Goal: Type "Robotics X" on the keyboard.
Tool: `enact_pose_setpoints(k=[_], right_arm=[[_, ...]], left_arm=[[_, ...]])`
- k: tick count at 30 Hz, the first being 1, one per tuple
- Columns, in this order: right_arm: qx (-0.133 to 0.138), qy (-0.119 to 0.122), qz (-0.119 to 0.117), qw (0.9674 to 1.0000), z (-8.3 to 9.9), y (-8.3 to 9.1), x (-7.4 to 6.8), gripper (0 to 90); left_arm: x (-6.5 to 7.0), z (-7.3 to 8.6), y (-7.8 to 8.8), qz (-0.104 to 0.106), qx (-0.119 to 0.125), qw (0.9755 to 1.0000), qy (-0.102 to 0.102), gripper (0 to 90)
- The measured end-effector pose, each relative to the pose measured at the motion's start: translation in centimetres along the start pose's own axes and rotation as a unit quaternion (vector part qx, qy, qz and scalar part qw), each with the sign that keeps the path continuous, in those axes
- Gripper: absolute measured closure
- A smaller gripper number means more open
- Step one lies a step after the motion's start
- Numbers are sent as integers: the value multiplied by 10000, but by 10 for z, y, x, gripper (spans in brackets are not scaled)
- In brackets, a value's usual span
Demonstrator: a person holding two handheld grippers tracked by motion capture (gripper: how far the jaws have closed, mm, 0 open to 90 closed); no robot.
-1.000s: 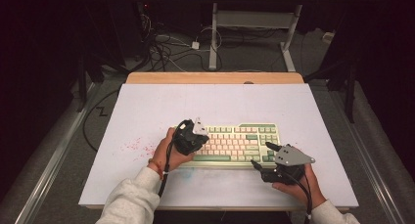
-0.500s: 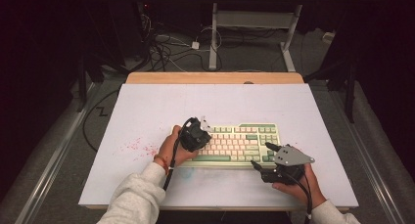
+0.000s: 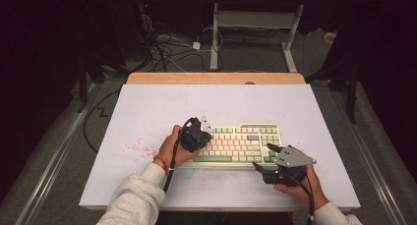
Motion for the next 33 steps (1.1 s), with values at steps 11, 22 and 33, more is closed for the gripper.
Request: enact_pose_setpoints(k=[11, 22, 33], right_arm=[[14, -19, 42, 10000, -1, 1, 2, 258], [-10, -63, 44, 10000, -1, 1, 2, 264], [19, -105, 216, 9997, -3, 4, 6, 276]], left_arm=[[3, -3, 23, -113, 550, 9984, -53, 755], [5, 2, 35, -278, 767, 9965, -178, 545], [7, 10, 46, -633, 956, 9929, -331, 285]])
Point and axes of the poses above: each handheld gripper's, and its own axes: y roughly backward along the jaws, z roughly out of its underside, x roughly to its right, the point moved 8 cm from there along -y, roughly forward along the jaws, and after that the axes turned 6 degrees about x, right-handed, at the moved point
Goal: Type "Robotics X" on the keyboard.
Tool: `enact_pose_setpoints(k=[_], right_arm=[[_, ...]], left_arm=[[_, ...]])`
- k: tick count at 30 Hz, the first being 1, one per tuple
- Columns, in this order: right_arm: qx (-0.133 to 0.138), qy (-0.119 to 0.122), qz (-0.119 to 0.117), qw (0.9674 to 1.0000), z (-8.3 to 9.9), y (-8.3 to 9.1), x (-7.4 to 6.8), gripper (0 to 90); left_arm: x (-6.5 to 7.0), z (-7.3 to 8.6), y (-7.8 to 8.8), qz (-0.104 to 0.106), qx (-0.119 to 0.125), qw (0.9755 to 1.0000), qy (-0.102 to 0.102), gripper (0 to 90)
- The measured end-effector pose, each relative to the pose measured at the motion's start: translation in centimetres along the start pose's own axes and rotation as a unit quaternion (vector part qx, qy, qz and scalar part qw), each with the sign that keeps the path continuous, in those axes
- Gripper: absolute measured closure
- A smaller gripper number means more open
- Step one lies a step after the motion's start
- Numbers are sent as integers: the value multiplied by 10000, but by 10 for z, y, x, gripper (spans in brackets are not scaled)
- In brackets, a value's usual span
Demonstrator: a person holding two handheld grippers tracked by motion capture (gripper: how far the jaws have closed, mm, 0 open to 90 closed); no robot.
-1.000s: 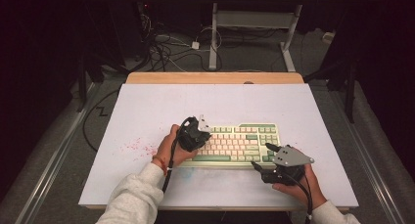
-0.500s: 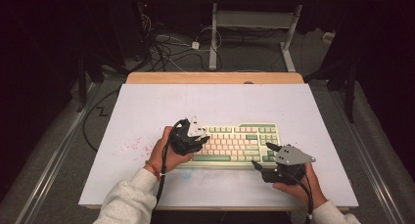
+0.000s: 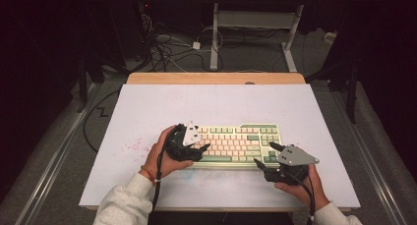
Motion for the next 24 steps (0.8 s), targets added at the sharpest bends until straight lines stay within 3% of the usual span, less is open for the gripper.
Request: enact_pose_setpoints(k=[12, 24], right_arm=[[-63, 41, -27, 10000, 1, -2, -3, 277], [-81, 60, -31, 9999, 2, -2, -4, 280]], left_arm=[[-2, 17, 19, -226, 326, 9992, 47, 197], [-4, 39, 35, -399, 268, 9988, -45, 185]])
Point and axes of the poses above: each handheld gripper's, and its own axes: y roughly backward along the jaws, z roughly out of its underside, x roughly to its right, the point moved 8 cm from there along -y, roughly forward along the jaws, and after that the axes turned 6 degrees about x, right-handed, at the moved point
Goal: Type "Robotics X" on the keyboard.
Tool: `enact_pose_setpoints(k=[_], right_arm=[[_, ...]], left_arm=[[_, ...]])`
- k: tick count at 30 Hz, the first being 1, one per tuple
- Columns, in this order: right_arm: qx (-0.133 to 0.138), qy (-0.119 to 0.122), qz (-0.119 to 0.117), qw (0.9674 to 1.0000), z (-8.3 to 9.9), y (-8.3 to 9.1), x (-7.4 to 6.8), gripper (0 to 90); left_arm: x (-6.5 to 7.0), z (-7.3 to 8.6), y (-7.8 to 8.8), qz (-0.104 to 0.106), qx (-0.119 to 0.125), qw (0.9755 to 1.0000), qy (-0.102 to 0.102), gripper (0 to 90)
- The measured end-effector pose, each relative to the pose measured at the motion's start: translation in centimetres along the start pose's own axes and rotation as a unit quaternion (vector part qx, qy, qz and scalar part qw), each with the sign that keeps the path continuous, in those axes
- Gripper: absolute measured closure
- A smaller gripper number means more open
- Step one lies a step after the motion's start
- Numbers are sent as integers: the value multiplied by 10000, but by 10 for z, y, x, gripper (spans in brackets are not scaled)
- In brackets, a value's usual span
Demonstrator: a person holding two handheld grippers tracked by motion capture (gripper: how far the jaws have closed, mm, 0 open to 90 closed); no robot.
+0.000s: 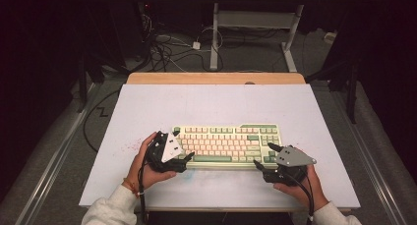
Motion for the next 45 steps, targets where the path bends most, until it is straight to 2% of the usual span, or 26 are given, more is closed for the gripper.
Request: enact_pose_setpoints(k=[5, 12, 22, 27, 31, 35, 38, 41, 45], right_arm=[[-22, 11, -12, 10000, 1, -1, -1, 281], [-49, 32, -40, 10000, 1, -3, -3, 281], [-70, 57, -105, 9999, -1, -7, -8, 289], [-85, 123, -223, 9996, -6, -8, -13, 347], [20, 78, -261, 9996, -13, -10, -13, 478], [-20, 28, -444, 9990, -20, -14, -13, 651], [-119, 41, -783, 9969, -25, -20, -15, 788], [-205, 74, -914, 9956, -31, -27, -17, 863], [-232, 82, -980, 9949, -39, -39, -18, 893]], left_arm=[[-5, 14, 7, -182, -81, 9998, 91, 182], [-8, 29, 20, -271, -136, 9994, 187, 182], [-8, 52, 33, -225, -215, 9989, 346, 182], [-5, 59, 37, -192, -276, 9985, 423, 182], [-4, 64, 39, -182, -351, 9982, 443, 182], [-3, 64, 38, -182, -352, 9981, 481, 182], [-3, 64, 38, -170, -356, 9980, 496, 182], [-3, 64, 37, -146, -356, 9980, 495, 182], [-3, 65, 37, -135, -375, 9979, 515, 182]])
Point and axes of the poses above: each handheld gripper's, and its own axes: y roughly backward along the jaws, z roughly out of its underside, x roughly to its right, the point moved 8 cm from there along -y, roughly forward along the jaws, and after that the axes turned 6 degrees about x, right-handed, at the moved point
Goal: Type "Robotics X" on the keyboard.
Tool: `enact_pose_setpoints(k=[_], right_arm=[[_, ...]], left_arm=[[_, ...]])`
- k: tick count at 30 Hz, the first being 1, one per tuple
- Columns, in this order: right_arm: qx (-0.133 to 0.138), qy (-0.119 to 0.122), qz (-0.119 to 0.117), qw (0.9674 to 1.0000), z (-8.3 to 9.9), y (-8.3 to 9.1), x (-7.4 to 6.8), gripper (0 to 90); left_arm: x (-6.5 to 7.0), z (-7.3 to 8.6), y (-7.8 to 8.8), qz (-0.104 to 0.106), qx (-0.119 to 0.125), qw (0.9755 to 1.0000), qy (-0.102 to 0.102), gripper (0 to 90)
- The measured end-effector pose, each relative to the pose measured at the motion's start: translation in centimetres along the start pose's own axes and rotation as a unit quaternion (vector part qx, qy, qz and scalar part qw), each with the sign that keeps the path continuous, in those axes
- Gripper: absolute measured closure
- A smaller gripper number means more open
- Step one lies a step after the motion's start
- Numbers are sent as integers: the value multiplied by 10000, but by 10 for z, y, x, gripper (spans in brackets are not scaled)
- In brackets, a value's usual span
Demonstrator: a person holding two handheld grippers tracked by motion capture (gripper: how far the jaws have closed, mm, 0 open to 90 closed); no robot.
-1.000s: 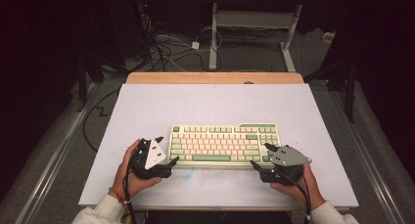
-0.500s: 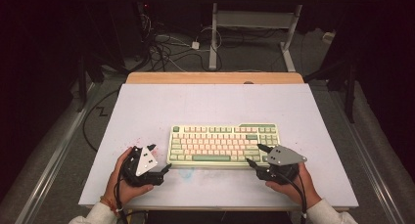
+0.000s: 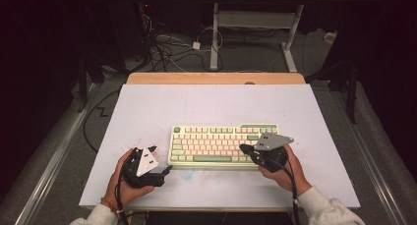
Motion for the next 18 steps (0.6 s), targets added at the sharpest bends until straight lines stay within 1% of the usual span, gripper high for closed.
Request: enact_pose_setpoints(k=[3, 5, 7, 8, 10, 14, 15, 16, 18], right_arm=[[-28, -34, -33, 10000, -6, -10, 2, 900], [-63, -12, -21, 10000, -9, -16, 3, 900], [-84, 1, -62, 9999, -13, -23, 4, 900], [-109, 25, -28, 9999, -15, -27, 5, 900], [-137, -1, -80, 9999, -17, -36, 5, 900], [-333, 54, -181, 9993, -15, -54, 4, 900], [-406, 52, -159, 9990, -14, -58, 4, 900], [-438, 62, -145, 9989, -14, -61, 4, 900], [-491, 81, -154, 9986, -13, -67, 4, 900]], left_arm=[[1, 0, 0, 23, -3, 10000, 2, 182], [1, 1, 0, 30, -1, 10000, 1, 182], [0, 1, -1, 47, -8, 10000, 53, 182], [-1, 2, -2, 47, -27, 10000, 52, 182], [-1, 4, -2, 0, -105, 9999, -45, 182], [-3, 4, -2, 25, -54, 10000, 61, 182], [-3, 4, -2, 26, -35, 10000, 85, 182], [-3, 4, -2, 41, -31, 10000, 85, 182], [-3, 5, -2, 46, -70, 10000, 12, 182]])
Point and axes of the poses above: each handheld gripper's, and its own axes: y roughly backward along the jaws, z roughly out of its underside, x roughly to its right, the point moved 8 cm from there along -y, roughly forward along the jaws, and after that the axes turned 6 degrees about x, right-handed, at the moved point
